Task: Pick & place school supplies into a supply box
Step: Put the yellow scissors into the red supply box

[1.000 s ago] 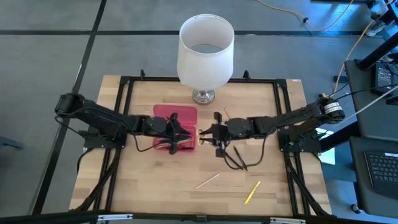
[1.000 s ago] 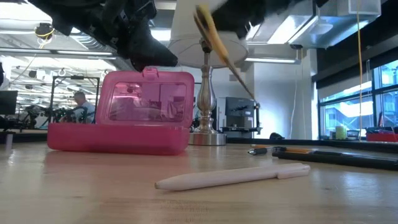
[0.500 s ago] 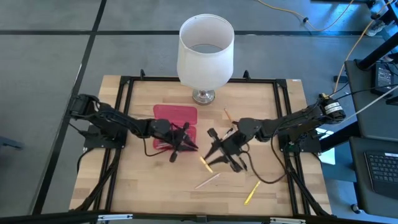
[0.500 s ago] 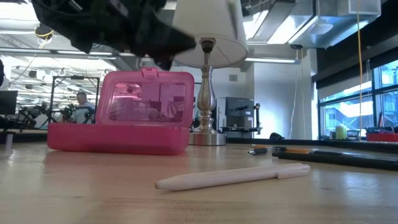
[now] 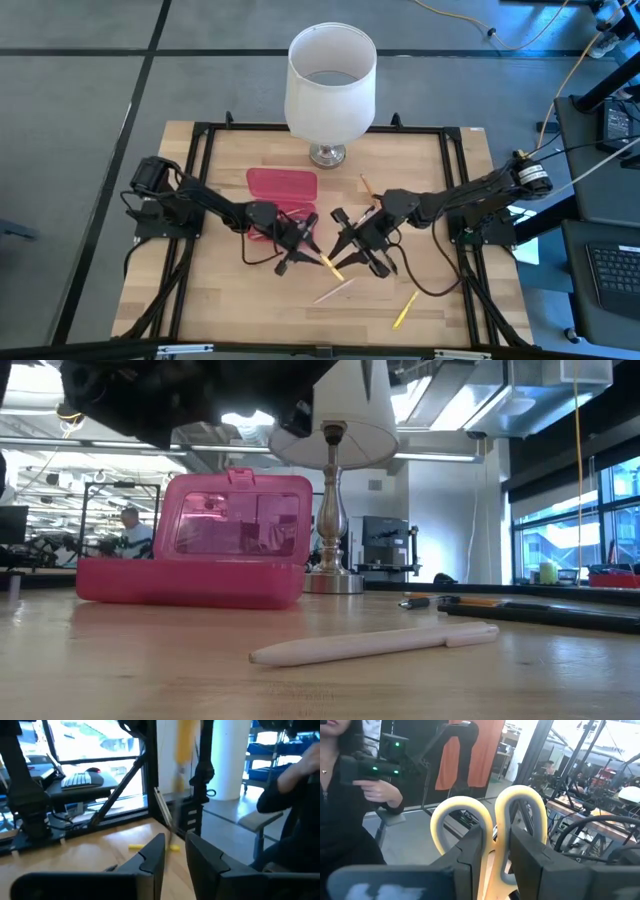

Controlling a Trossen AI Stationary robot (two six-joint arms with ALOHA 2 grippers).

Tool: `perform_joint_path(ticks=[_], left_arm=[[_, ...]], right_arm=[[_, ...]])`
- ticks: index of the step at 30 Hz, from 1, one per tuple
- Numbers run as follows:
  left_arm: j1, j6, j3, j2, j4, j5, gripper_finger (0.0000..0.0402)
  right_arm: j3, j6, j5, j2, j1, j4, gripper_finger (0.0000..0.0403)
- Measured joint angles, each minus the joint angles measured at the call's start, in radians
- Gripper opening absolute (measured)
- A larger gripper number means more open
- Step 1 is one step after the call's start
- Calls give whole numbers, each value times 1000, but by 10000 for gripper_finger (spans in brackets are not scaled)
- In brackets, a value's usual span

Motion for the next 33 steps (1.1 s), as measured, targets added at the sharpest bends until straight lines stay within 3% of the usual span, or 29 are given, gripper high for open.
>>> perform_joint_path(ticks=[10, 22, 33], left_arm=[[-11, -27, 24, 13, -3, 72, 105], [-17, -27, 24, 13, -1, 63, 116], [-17, -27, 24, 13, -1, 63, 116]], right_arm=[[0, 25, 0, 42, 0, 32, 90], [0, 18, -1, 42, 0, 60, 90], [-1, 25, -1, 124, -17, 138, 90]])
